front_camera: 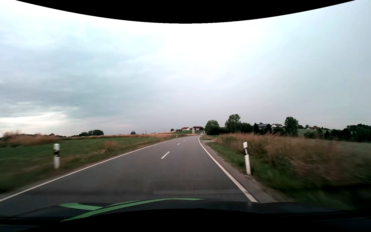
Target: Follow the waypoints while adhering to traffic rules and regulations
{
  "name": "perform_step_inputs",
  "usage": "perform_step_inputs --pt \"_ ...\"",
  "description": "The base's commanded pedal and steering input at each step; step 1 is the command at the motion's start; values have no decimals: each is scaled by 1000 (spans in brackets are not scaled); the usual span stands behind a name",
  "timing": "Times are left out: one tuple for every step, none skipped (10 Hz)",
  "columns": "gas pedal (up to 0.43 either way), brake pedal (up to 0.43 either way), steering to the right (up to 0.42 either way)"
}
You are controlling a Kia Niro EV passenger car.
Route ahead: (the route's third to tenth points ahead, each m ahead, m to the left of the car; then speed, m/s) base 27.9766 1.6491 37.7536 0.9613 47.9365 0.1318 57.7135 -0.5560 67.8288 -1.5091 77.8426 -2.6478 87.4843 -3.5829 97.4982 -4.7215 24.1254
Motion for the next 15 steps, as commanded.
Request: perform_step_inputs --pt "177 0 14" --pt "177 0 13" --pt "177 0 12" --pt "177 0 12" --pt "177 0 12" --pt "177 0 12" --pt "177 0 12" --pt "177 0 11" --pt "177 0 11" --pt "177 0 11" --pt "177 0 10" --pt "177 0 10" --pt "177 0 10" --pt "177 0 10" --pt "177 0 9"
